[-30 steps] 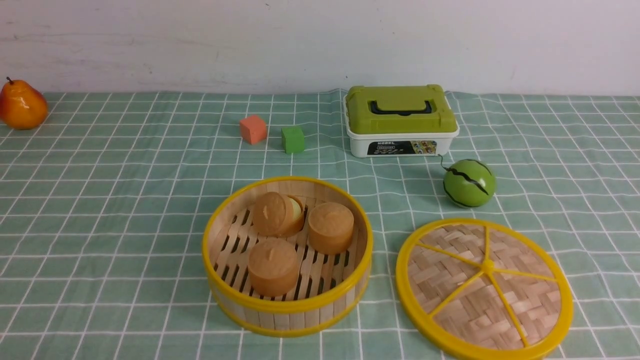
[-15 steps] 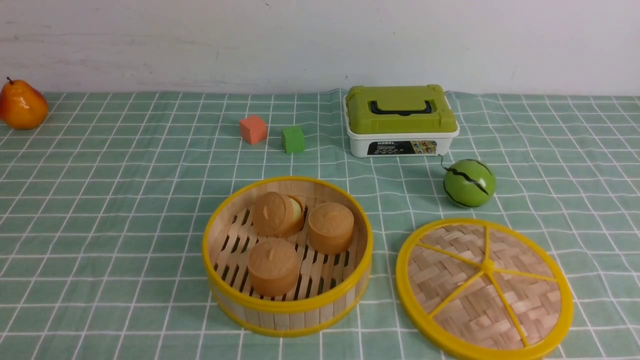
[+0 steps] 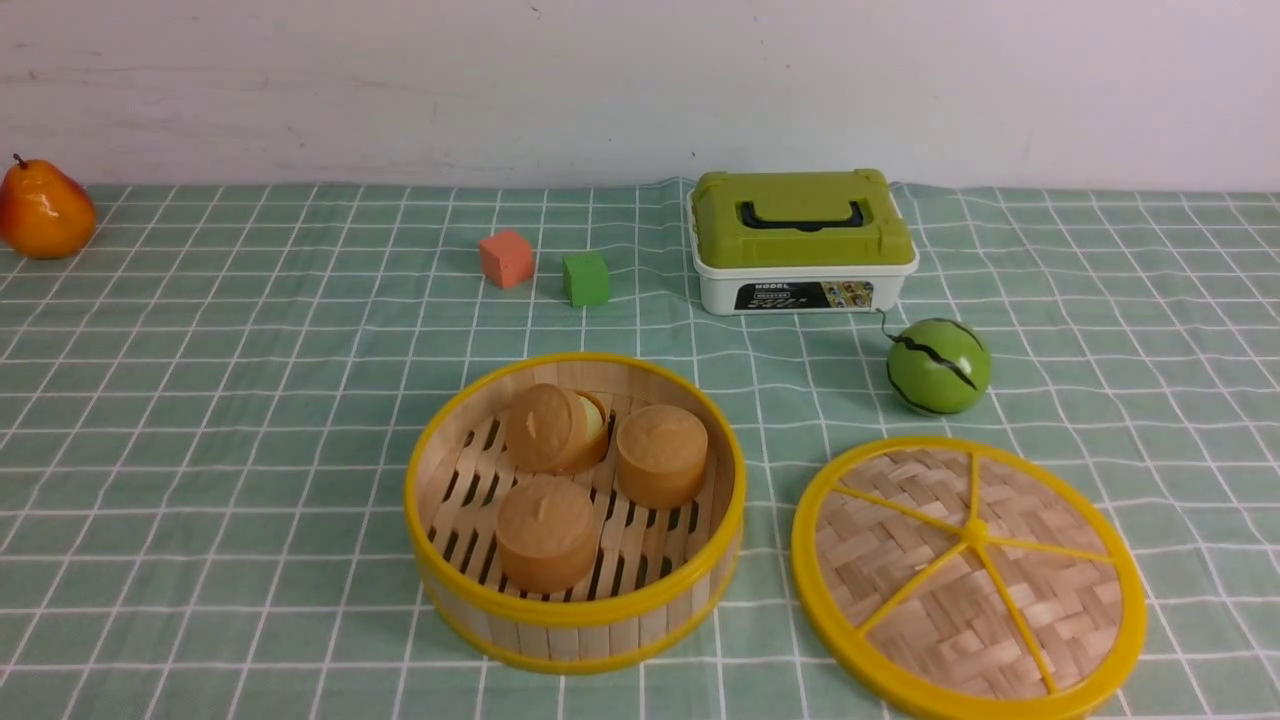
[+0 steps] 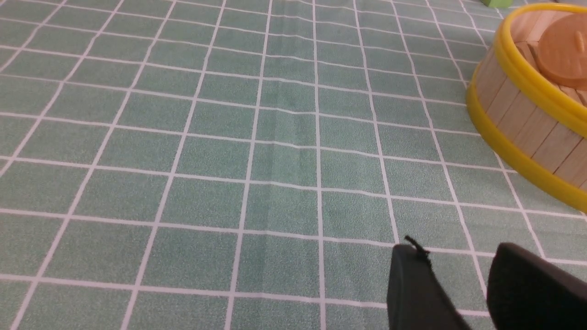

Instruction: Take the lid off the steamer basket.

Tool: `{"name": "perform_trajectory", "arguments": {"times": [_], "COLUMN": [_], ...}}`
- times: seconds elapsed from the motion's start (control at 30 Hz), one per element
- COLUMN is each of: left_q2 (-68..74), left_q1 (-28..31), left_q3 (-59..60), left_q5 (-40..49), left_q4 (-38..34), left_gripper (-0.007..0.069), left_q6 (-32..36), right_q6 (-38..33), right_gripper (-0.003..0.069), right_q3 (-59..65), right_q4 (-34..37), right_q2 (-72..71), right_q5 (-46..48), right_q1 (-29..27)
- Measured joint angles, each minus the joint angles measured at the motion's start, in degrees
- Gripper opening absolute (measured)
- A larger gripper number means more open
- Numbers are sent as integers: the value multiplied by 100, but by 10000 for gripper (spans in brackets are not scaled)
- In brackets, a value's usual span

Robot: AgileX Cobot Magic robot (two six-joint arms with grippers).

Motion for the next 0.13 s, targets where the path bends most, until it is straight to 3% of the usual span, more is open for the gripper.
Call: {"name": "perform_trajectory", "arguments": {"times": [0.13], "left_q2": [0], "left_q1": [0], "left_q3": [0], "left_q5": [0], "left_q4": [0], "left_gripper": [239], "left_q6": [0], "right_q6": [0], "right_gripper": [57], "right_q3": [0], "right_q4": [0], "right_q2": [0], "right_q5": [0], "right_q1": [0]}}
